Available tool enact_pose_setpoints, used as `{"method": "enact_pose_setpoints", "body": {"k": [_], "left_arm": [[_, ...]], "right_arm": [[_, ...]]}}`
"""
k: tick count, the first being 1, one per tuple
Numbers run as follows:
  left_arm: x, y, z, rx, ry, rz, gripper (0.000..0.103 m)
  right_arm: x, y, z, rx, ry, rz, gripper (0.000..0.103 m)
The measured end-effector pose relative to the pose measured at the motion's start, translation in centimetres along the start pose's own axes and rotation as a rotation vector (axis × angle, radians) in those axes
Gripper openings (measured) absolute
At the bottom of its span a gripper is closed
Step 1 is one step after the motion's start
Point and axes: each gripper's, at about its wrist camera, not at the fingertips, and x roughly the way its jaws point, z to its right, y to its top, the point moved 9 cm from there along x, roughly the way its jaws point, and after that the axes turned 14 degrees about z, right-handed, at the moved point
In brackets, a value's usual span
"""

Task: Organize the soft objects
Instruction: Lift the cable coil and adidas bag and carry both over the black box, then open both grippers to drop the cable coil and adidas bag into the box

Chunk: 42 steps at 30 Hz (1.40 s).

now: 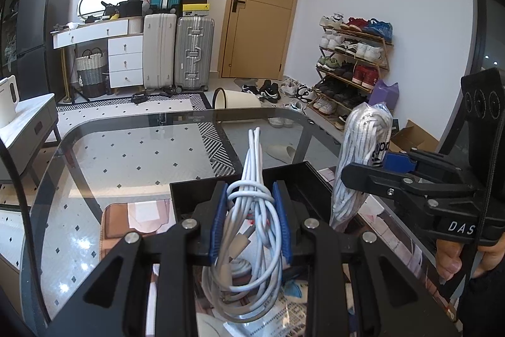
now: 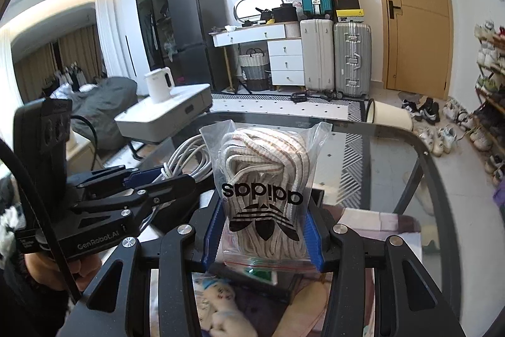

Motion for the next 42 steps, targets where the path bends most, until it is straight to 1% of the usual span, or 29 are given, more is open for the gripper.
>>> {"method": "enact_pose_setpoints", "body": {"k": [4,8,11,18,23,29,31,38,42], "left_arm": [[1.0,-0.6,-0.3,0.000,0.005,-0.012,0.027],[2.0,-2.1,-0.4,0.003,0.006,-0.044,0.027],[2.2,-2.4,0.0,0.019,0.008,-0.047,0.027],[2.7,-2.1,-0.1,0.002,-0.006,-0.028,0.027],[3.3,-2.4,0.0,-0.002,-0.008,-0.032,0.027],[3.5,-3.3,-0.4,-0.014,-0.009,-0.042,0.027],[3.5,-3.3,-0.4,-0.015,-0.008,-0.044,0.027],[3.5,-3.7,-0.5,0.001,0.002,-0.044,0.027],[3.6,-3.6,-0.4,0.011,0.005,-0.042,0.027]], "right_arm": [[1.7,-0.5,0.0,-0.028,-0.008,-0.035,0.045],[3.1,-1.4,-0.8,-0.070,-0.009,-0.078,0.045],[3.8,-1.6,-1.3,-0.087,-0.006,-0.085,0.045],[4.6,-1.1,-1.6,-0.058,0.017,-0.057,0.045],[5.3,-2.2,-1.5,-0.084,0.012,-0.107,0.045],[5.9,-2.6,-1.3,-0.033,0.038,-0.097,0.045],[6.2,-3.0,-1.2,-0.020,0.045,-0.111,0.045],[7.4,-5.1,-0.5,-0.032,0.021,-0.171,0.045],[7.8,-5.9,-0.4,-0.059,0.017,-0.200,0.045]]}}
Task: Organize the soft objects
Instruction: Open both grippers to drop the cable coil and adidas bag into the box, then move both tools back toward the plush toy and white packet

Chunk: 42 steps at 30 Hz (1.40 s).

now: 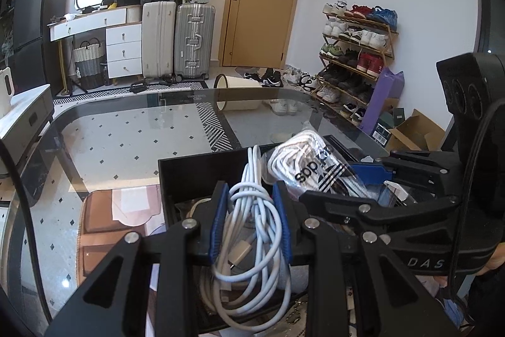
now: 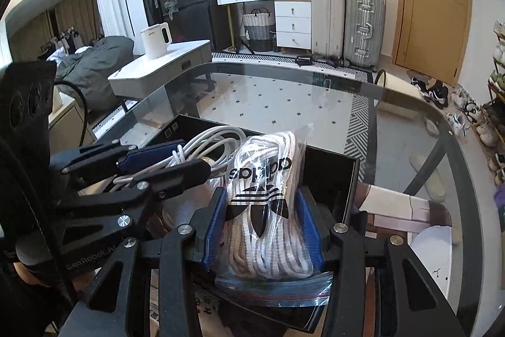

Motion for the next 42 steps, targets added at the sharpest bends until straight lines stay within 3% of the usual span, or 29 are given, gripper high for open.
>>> {"method": "enact_pose_setpoints", "body": {"k": [7,11,14,17,22,33,42], "left_arm": [[0.2,0.1,0.2,0.009,0.007,-0.006,0.028],[0.1,0.2,0.3,0.006,0.013,-0.022,0.034],[-0.5,0.6,-0.2,0.001,0.042,-0.014,0.058],[-1.4,0.8,-0.3,-0.014,0.025,-0.005,0.068],[-3.3,1.4,-0.4,0.006,0.075,0.029,0.102],[-7.1,0.6,-1.5,-0.012,0.115,0.028,0.103],[-9.5,-1.2,-1.4,-0.015,0.139,0.015,0.103]], "right_arm": [[0.3,-0.7,-0.6,-0.070,0.005,-0.075,0.046],[-0.5,-0.3,-0.3,-0.113,-0.002,-0.053,0.059],[-2.0,0.3,0.0,-0.107,-0.008,-0.011,0.080],[-3.4,0.6,-0.1,-0.101,-0.020,0.021,0.088],[-5.7,0.2,-0.1,-0.059,-0.025,0.060,0.102],[-9.8,-1.5,-0.1,0.023,-0.045,0.106,0.102],[-10.7,-3.9,-0.3,0.057,-0.056,0.077,0.102]]}}
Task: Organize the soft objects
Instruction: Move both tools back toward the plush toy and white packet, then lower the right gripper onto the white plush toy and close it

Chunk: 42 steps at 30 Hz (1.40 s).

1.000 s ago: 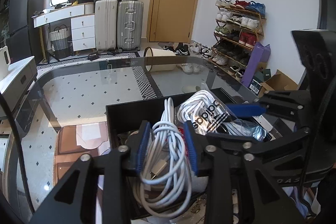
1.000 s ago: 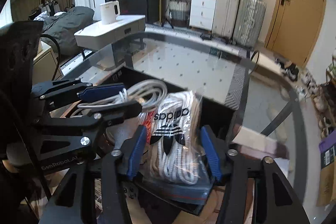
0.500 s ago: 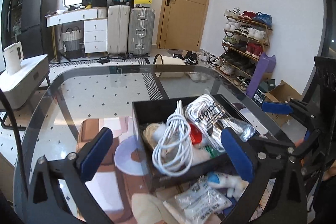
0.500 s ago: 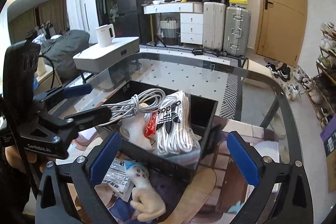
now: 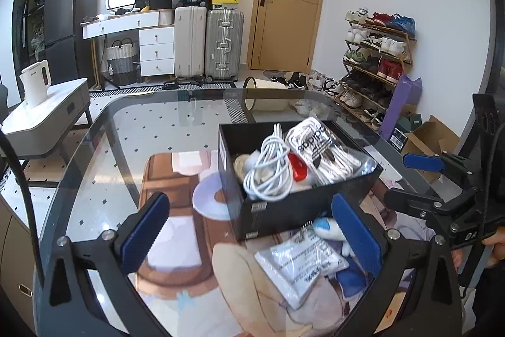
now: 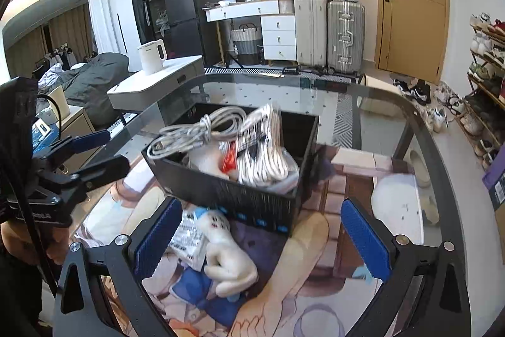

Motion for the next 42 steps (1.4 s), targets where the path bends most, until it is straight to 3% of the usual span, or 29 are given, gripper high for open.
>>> {"method": "enact_pose_setpoints", "body": {"k": [3,16,42], "left_arm": [[-0.4,-0.7,-0.2,0.015,0.027,-0.013,0.103],[-0.3,-3.7,0.9,0.014,0.002,-0.073,0.103],[0.6,-6.0,1.8,0.024,-0.029,-0.158,0.103]], "right_arm": [[0.1,-0.9,0.3,0.016,-0.005,-0.019,0.102],[0.9,-4.2,0.4,0.062,-0.011,-0.078,0.102],[4.9,-6.7,-0.1,0.051,-0.031,-0.214,0.102]]}}
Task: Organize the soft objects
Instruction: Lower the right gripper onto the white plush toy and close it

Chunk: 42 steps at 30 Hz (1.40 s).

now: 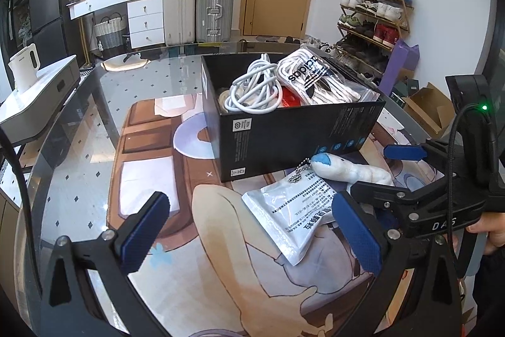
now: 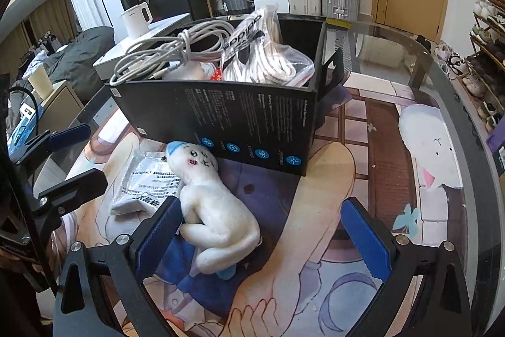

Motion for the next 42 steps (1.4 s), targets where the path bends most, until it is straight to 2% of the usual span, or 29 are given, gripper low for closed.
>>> {"method": "enact_pose_setpoints", "body": {"k": [3,13,15,24,33,42], "left_arm": [[0.0,0.0,-0.1,-0.006,-0.003,-0.005,0.103],[0.9,-0.7,0.4,0.002,-0.030,-0.056,0.103],[0.9,-0.7,0.6,0.007,-0.036,-0.061,0.103],[1.4,-1.2,1.6,0.040,-0.059,-0.098,0.103],[2.5,-1.5,2.1,0.026,-0.102,-0.142,0.103],[3.9,-1.5,4.4,0.155,-0.157,-0.189,0.103]], "right_arm": [[0.2,-0.1,-0.2,-0.007,-0.005,-0.004,0.095],[-0.4,-0.4,-2.2,-0.061,0.068,0.010,0.052],[-0.5,-0.4,-2.6,-0.063,0.077,0.011,0.046],[-1.4,-0.4,-2.3,-0.038,0.091,0.034,0.043],[-2.7,-1.1,-1.0,-0.009,0.073,0.052,0.043],[-4.5,-2.7,1.9,0.027,0.032,0.049,0.043]]}}
